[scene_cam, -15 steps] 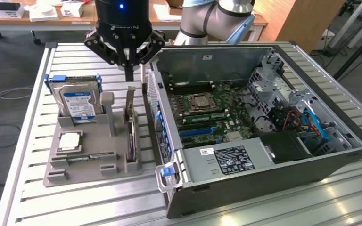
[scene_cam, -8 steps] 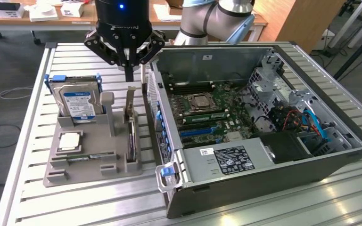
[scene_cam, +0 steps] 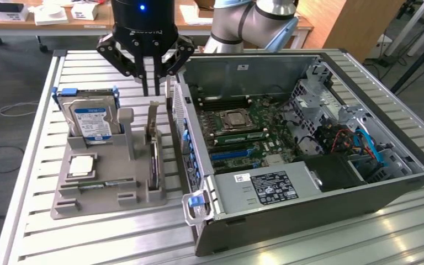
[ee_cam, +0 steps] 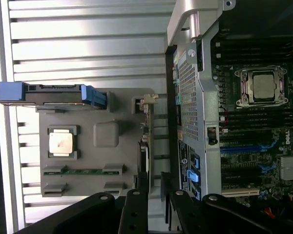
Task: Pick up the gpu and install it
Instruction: 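Pick up the gpu and move the gpu toward the slot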
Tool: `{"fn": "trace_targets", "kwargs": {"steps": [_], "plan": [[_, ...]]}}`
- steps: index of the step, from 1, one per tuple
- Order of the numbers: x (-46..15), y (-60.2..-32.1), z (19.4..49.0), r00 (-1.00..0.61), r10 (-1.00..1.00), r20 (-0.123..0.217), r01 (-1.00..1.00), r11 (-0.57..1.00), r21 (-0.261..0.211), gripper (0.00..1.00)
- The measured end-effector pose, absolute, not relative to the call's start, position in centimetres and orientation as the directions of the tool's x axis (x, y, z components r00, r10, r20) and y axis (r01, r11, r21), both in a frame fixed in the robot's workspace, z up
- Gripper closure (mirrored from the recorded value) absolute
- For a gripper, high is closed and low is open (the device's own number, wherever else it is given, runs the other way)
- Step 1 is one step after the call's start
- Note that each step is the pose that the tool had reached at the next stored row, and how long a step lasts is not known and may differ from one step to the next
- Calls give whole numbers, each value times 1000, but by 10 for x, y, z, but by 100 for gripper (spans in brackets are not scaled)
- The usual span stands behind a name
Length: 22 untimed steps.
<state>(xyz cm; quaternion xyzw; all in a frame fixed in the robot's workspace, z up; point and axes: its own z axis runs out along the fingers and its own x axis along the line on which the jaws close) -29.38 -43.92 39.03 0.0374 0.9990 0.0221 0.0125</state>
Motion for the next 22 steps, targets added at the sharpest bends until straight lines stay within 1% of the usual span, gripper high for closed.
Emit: {"fn": "trace_targets", "kwargs": {"steps": [1, 2, 3, 17, 19, 20, 22], "plan": [[-294, -439, 390, -997, 75, -23, 74, 996, 45, 71], [-294, -439, 390, -997, 75, -23, 74, 996, 45, 71], [-294, -439, 390, -997, 75, -23, 74, 996, 45, 64], [-294, -439, 390, -997, 75, -23, 74, 996, 45, 64], [-294, -439, 390, -997, 75, -23, 74, 996, 45, 63], [-294, -439, 390, -997, 75, -23, 74, 996, 45, 57], [-294, -439, 390, -997, 75, -23, 74, 996, 45, 57]]}}
